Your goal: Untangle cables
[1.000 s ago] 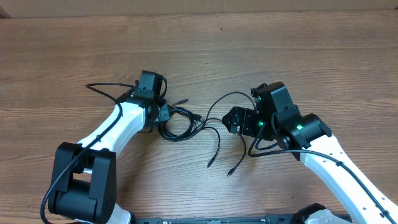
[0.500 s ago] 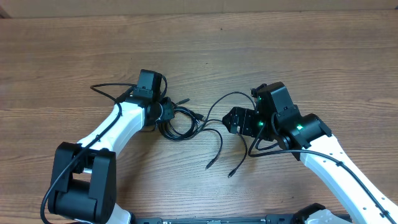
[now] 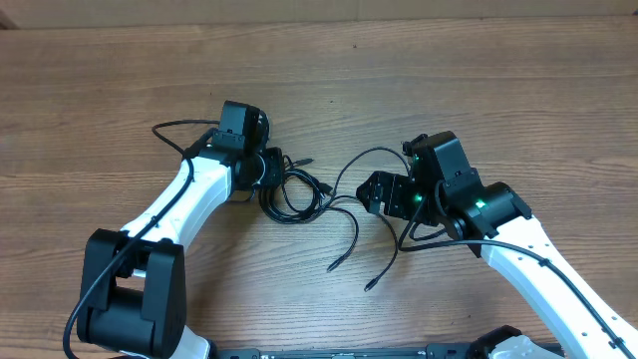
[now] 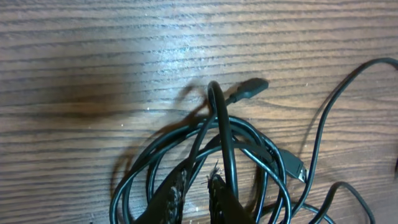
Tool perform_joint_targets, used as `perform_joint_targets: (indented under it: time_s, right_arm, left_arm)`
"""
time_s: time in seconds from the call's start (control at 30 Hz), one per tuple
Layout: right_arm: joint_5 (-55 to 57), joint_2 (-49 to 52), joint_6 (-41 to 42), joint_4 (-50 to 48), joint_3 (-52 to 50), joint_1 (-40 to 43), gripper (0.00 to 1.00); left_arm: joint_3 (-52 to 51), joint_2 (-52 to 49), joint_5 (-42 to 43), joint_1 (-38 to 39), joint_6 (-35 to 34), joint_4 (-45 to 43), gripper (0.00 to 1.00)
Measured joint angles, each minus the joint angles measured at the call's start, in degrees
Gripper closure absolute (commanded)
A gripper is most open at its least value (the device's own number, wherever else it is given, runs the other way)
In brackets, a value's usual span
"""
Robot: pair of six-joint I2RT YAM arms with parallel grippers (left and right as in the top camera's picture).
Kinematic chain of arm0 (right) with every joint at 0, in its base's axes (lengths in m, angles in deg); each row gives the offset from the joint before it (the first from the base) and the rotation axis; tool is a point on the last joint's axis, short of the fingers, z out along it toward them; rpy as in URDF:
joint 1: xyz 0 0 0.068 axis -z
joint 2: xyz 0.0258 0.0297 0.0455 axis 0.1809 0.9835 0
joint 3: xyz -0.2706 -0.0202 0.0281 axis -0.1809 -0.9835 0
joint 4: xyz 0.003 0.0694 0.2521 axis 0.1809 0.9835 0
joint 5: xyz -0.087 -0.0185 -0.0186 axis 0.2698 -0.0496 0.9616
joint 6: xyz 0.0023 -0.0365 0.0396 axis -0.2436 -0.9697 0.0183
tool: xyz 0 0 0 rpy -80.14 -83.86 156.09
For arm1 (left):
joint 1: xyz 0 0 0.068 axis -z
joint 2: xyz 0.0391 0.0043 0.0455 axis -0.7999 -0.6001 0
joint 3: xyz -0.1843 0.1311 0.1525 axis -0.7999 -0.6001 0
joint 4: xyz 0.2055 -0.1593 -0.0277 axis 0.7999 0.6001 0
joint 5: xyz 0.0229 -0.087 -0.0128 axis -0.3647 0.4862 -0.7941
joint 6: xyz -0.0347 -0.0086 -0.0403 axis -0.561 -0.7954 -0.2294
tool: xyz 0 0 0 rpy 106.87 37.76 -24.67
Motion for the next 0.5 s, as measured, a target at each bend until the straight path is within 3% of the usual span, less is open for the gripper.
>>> perform_joint_targets:
  time_s: [0.5]
  right_arm:
    - [0.0,0.0,0.0,-0.8,0.0,0.0,0.08]
  left_arm:
    - [0.0,0.0,0.4,1.4,1.8,2.5,0.83]
